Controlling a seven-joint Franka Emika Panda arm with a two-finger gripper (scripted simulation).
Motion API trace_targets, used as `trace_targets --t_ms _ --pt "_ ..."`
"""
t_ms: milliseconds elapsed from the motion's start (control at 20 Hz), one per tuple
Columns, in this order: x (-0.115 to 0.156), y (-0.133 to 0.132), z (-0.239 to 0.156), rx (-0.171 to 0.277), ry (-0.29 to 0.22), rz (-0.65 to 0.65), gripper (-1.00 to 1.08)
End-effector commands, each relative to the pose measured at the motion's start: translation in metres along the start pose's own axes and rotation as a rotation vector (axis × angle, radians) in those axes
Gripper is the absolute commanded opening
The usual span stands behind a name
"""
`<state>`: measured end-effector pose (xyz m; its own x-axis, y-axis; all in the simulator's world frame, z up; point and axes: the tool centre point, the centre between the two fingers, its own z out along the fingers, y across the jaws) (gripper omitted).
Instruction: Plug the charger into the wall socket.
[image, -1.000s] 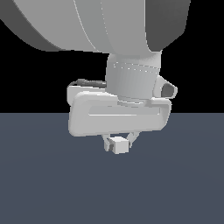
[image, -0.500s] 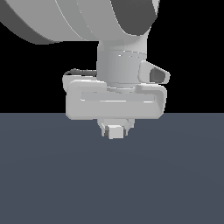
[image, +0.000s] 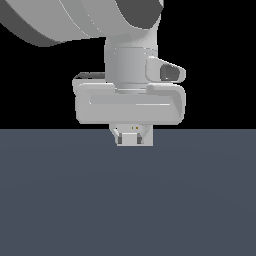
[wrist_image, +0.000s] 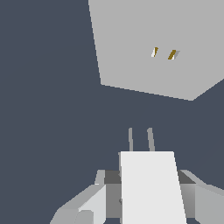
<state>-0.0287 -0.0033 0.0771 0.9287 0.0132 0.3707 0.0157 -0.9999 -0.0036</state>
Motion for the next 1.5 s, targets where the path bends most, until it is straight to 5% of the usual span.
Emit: trace_targets --t_ms 0,700,1450 --pt "0.005 0.0 -0.004 -0.015 0.0 0.038 -1.0" --pt "0.022 0.001 -0.015 -0.074 -0.006 0.179 -1.0" --pt "0.023 0.002 -0.016 -0.081 -0.008 0.195 -1.0"
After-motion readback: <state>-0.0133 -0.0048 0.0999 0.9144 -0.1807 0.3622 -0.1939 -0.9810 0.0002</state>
